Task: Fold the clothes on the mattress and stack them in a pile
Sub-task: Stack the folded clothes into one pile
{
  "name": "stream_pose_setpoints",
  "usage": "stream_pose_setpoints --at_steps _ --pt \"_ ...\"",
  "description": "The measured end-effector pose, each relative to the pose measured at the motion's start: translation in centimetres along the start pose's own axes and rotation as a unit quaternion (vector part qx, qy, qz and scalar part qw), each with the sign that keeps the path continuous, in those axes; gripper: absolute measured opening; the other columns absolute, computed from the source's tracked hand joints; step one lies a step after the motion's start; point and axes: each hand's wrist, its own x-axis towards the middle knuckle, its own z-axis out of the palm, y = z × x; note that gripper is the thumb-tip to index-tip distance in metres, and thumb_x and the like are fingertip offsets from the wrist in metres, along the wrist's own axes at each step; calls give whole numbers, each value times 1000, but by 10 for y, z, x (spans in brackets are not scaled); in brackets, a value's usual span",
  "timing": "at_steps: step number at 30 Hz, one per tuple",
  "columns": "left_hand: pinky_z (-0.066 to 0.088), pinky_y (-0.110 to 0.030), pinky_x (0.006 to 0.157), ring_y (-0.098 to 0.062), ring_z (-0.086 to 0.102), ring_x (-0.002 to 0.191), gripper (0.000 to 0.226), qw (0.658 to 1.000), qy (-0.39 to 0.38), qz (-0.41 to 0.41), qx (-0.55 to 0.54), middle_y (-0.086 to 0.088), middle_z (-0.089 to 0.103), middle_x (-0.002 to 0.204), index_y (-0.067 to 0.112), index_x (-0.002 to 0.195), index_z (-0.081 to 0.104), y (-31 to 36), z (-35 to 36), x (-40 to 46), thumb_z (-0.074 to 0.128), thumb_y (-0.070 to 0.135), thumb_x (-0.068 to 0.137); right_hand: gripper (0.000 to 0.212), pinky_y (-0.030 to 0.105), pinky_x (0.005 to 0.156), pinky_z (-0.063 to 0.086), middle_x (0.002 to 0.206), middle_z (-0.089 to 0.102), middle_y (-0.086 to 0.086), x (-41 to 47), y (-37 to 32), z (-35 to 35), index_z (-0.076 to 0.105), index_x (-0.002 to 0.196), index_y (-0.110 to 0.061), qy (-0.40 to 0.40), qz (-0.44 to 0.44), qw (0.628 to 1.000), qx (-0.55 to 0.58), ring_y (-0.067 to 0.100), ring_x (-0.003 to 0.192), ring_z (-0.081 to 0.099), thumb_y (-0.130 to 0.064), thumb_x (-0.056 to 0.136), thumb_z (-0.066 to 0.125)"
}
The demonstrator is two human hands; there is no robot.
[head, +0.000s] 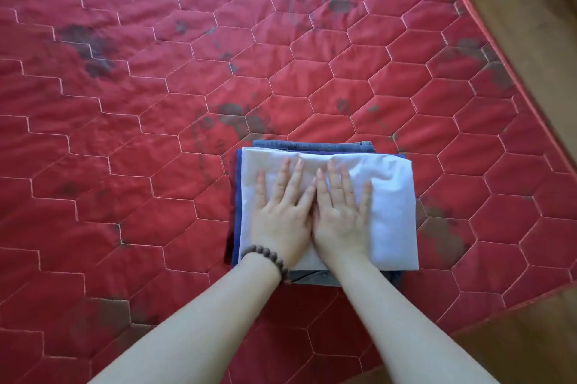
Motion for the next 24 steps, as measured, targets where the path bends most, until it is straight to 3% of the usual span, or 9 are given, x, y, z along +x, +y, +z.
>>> stream_pose_setpoints --at_steps 2,5,8,11,16,18,21,23,24 --pt "-6 -57 116 -28 -5 146 53 1000 0 -5 7 1 8 160 35 149 31 -13 14 2 37 41 96 55 57 116 18 154 32 7 1 5 9 44 143 -12 -26 -6 999 -34 24 142 31 -34 94 34" --pt "5 -61 115 -38 6 147 58 1000 29 -11 0 -2 11 160 38 148 32 -24 25 -1 37 48 91 62 58 115 9 158 26 4 3 24 16 33 149 -27 -38 -29 998 -44 22 146 20 -51 91 30" --pt "7 -64 114 -42 2 146 64 999 37 -26 -4 -6 3 161 41 149 22 -29 32 -2 36 52 88 68 62 114 -1 162 13 3 -1 61 16 20 151 -41 -33 52 998 -23 27 149 9 -67 88 28" --pt "11 -70 110 -41 1 146 65 999 26 -32 -14 -6 0 161 43 149 17 -33 38 1 35 53 87 74 62 114 7 163 -2 0 -3 81 20 5 151 -45 -64 95 993 39 31 148 7 -74 86 25" --pt "10 -72 108 -37 -9 146 67 997 2 -20 -75 -5 -8 161 43 150 12 -38 42 8 35 55 88 73 56 117 15 162 -6 -4 2 83 33 4 150 -48 -61 91 982 152 21 149 7 -74 86 29" --pt "7 -68 111 -34 -12 147 68 988 28 -36 -145 -9 -12 160 41 150 15 -41 39 8 40 54 88 72 54 115 23 162 -9 -7 2 86 34 4 148 -52 -46 80 974 206 20 148 10 -71 85 34" --pt "5 -62 115 -32 -18 146 68 967 85 -34 -238 -10 -23 157 42 149 19 -50 39 2 48 52 87 72 41 110 31 158 -19 -18 -2 96 34 9 144 -60 -44 73 951 296 1 146 2 -67 81 44" --pt "9 -62 115 -32 -23 145 71 961 79 -36 -263 -6 -32 155 47 147 19 -60 41 -1 50 58 85 76 32 102 32 155 -23 -25 -4 105 31 11 140 -65 -73 103 928 351 -17 138 -1 -71 74 49" --pt "10 -60 116 -31 -24 144 74 954 61 -59 -288 -4 -35 153 52 146 18 -64 42 -4 52 62 81 79 30 100 31 155 -20 -27 -5 108 29 11 139 -68 -97 122 917 368 -18 136 3 -73 71 50"
